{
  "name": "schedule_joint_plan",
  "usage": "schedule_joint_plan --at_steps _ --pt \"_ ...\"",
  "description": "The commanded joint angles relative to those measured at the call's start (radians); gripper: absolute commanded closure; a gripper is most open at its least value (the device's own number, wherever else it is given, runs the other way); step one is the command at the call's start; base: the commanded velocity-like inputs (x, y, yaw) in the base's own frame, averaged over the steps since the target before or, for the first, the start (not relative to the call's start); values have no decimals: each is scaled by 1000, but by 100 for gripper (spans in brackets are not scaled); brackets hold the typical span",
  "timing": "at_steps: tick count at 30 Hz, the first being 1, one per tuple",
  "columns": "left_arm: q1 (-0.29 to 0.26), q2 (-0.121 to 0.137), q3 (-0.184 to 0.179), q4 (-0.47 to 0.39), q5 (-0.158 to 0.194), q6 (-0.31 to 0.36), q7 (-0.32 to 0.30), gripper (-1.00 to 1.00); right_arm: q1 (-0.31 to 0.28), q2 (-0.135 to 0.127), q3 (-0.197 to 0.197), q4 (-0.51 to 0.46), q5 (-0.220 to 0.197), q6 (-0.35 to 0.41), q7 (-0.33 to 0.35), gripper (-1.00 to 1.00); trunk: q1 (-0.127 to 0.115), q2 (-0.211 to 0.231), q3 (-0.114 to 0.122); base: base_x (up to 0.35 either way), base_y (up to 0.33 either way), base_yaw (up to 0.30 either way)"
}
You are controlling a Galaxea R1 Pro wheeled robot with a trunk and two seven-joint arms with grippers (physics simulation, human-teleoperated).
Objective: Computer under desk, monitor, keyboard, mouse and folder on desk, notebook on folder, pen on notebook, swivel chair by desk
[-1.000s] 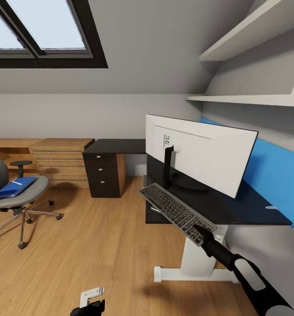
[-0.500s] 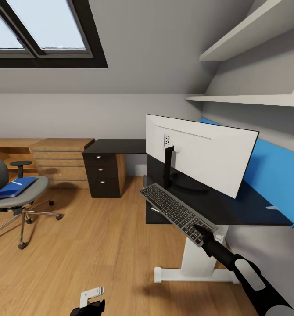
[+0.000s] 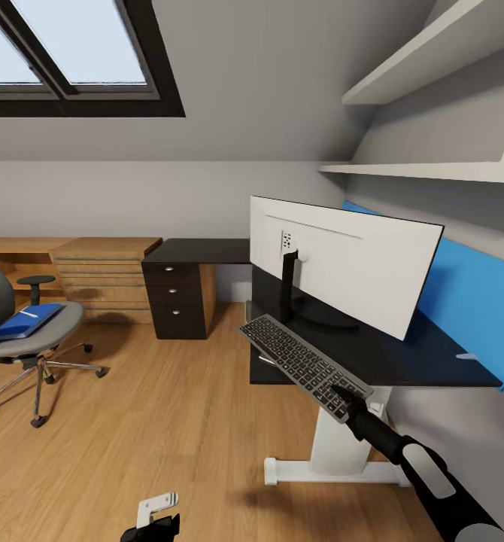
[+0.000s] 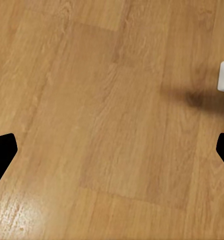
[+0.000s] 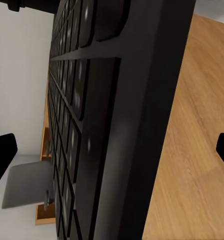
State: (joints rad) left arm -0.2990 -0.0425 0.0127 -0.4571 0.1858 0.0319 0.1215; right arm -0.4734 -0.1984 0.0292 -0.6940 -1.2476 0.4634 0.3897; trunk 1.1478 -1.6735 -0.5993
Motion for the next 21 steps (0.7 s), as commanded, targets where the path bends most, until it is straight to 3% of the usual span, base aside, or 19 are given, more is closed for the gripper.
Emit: schedule_joint_plan --at_steps 1,5,6,21 --pt "0 0 1 -2 6 3 2 -100 -1 -1 3 0 -8 2 0 -100 0 0 -1 0 0 0" --pt "0 0 1 -2 6 3 2 -100 -1 -1 3 0 -7 3 0 -100 0 0 -1 0 0 0" --pt "0 0 1 -2 6 3 2 -100 -1 -1 3 0 -7 3 0 100 0 0 -1 0 0 0" --pt "0 0 1 -2 6 5 2 -100 -1 -1 3 -1 -7 1 0 100 0 0 -1 0 0 0"
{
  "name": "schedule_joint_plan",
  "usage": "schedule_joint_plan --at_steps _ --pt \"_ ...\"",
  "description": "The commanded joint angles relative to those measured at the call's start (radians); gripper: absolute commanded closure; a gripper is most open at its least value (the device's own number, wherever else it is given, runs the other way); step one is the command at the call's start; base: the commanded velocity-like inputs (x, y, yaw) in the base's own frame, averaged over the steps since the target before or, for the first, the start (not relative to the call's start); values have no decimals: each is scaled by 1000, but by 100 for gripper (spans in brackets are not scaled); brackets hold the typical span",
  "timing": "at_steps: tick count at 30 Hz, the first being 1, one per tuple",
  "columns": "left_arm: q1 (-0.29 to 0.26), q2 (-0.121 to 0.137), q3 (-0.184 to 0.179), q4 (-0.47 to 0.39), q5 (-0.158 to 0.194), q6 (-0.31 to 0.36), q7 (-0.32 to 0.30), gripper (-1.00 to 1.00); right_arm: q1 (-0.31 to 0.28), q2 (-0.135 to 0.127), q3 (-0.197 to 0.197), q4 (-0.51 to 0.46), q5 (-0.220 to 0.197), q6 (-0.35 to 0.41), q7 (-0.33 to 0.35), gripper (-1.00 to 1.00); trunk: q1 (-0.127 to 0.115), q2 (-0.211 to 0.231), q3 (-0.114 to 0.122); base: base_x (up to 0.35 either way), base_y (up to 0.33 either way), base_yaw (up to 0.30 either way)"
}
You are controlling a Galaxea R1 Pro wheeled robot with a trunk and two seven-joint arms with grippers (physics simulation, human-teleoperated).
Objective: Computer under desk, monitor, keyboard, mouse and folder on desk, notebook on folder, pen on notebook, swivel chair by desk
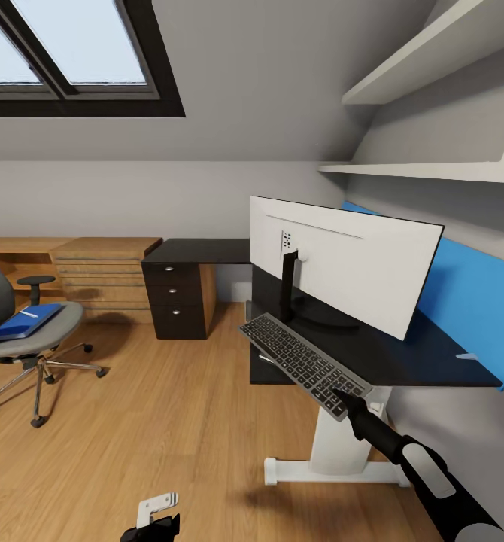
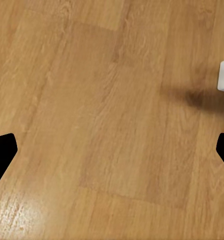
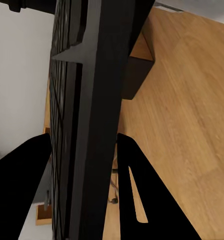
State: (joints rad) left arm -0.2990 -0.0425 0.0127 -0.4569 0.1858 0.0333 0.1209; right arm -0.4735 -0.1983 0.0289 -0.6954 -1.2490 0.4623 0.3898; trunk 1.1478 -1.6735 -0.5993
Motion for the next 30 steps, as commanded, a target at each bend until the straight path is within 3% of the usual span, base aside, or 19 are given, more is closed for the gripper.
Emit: schedule_joint_plan --at_steps 1,11,30 --pt "0 0 1 -2 6 4 3 -100 -1 -1 3 1 -5 2 0 100 0 0 -1 0 0 0" --pt "0 0 1 -2 6 3 4 -100 -1 -1 3 1 -5 0 0 100 0 0 -1 0 0 0" --pt "0 0 1 -1 6 3 6 -100 -1 -3 5 -1 2 3 6 100 -73 133 59 0 0 0"
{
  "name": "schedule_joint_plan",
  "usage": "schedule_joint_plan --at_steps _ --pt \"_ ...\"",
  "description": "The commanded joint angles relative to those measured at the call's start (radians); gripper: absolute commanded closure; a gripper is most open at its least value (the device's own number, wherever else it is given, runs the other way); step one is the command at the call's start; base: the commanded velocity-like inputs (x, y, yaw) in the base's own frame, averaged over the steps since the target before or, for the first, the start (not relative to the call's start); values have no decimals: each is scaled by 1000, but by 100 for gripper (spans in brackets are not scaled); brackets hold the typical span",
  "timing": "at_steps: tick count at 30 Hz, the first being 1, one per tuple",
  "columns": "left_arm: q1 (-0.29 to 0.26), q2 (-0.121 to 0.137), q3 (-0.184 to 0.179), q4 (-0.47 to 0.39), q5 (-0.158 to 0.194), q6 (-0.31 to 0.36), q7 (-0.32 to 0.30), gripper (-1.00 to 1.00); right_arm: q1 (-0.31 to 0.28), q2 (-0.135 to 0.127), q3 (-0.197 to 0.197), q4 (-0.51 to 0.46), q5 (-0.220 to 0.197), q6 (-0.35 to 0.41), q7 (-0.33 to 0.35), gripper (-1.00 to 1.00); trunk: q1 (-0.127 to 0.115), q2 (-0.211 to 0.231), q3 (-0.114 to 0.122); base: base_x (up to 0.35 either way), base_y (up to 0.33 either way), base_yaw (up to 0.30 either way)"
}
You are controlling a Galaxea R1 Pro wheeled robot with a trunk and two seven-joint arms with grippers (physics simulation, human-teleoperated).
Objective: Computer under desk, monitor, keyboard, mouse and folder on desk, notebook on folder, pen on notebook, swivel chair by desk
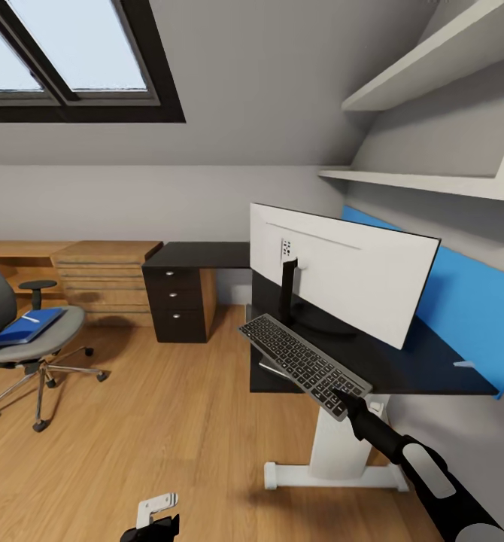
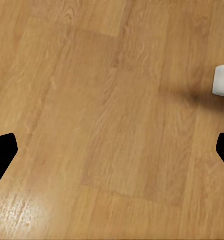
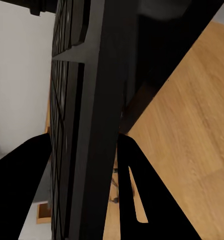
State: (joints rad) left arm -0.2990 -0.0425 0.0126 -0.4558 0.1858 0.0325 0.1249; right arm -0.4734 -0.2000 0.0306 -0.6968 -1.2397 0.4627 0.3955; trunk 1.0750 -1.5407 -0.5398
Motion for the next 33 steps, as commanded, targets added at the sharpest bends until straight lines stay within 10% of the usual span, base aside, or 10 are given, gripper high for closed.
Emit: schedule_joint_plan --at_steps 1,17,33 --pt "0 0 1 -2 6 4 2 -100 -1 -1 3 0 -8 2 0 100 -4 7 2 0 0 0" --pt "0 2 2 15 7 2 0 -100 -1 -1 4 0 -8 1 -1 100 -16 28 12 -1 4 0" --pt "0 3 3 16 7 2 1 -100 -1 1 6 0 -7 1 -1 100 -16 28 12 -92 293 0"
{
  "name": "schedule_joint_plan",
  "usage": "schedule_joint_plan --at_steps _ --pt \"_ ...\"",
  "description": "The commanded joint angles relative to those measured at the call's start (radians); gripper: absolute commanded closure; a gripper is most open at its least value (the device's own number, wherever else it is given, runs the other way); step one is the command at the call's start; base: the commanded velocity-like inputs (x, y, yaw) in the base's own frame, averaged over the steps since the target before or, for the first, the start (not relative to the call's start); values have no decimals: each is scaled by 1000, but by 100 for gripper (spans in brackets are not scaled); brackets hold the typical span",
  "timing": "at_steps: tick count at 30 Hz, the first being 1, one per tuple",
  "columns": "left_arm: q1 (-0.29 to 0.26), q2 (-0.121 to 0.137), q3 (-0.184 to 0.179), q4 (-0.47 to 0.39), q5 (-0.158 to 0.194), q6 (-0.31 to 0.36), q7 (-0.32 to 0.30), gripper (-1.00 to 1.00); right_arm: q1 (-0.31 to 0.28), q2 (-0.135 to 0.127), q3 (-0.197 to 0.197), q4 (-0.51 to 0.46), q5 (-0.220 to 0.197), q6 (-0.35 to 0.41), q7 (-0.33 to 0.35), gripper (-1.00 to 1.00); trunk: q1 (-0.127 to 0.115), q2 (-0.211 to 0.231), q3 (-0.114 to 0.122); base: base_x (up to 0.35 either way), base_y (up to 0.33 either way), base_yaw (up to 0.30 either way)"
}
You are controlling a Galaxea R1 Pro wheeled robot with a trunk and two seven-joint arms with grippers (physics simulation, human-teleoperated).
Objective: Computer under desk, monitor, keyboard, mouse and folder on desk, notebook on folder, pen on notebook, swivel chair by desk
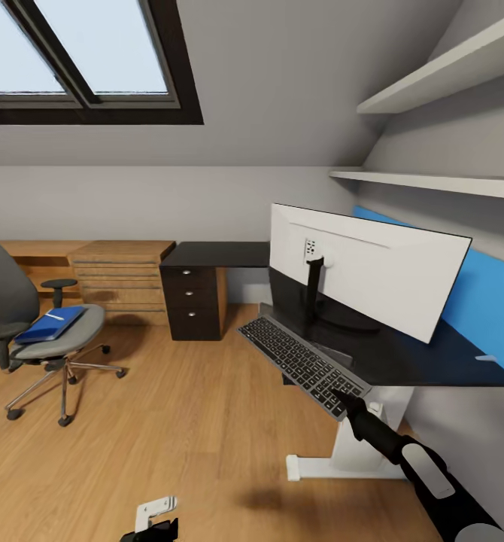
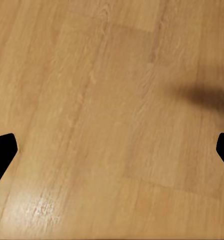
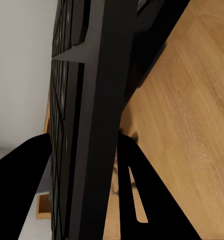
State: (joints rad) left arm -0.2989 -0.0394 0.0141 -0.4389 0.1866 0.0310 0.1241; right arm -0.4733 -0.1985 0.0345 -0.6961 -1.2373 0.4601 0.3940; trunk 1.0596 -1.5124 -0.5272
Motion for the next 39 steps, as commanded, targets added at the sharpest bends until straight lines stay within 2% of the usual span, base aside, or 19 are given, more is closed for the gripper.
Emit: schedule_joint_plan --at_steps 1,26,39 --pt "0 0 1 -1 6 3 2 -100 -1 -1 3 0 -10 3 0 100 0 -1 -1 -7 334 0" --pt "0 0 1 9 7 3 2 -100 -1 0 5 0 -7 -1 2 100 0 -1 9 8 330 -25" --pt "0 -1 1 15 5 3 1 -100 -1 -1 5 0 -7 -3 2 100 0 -1 9 120 208 0"
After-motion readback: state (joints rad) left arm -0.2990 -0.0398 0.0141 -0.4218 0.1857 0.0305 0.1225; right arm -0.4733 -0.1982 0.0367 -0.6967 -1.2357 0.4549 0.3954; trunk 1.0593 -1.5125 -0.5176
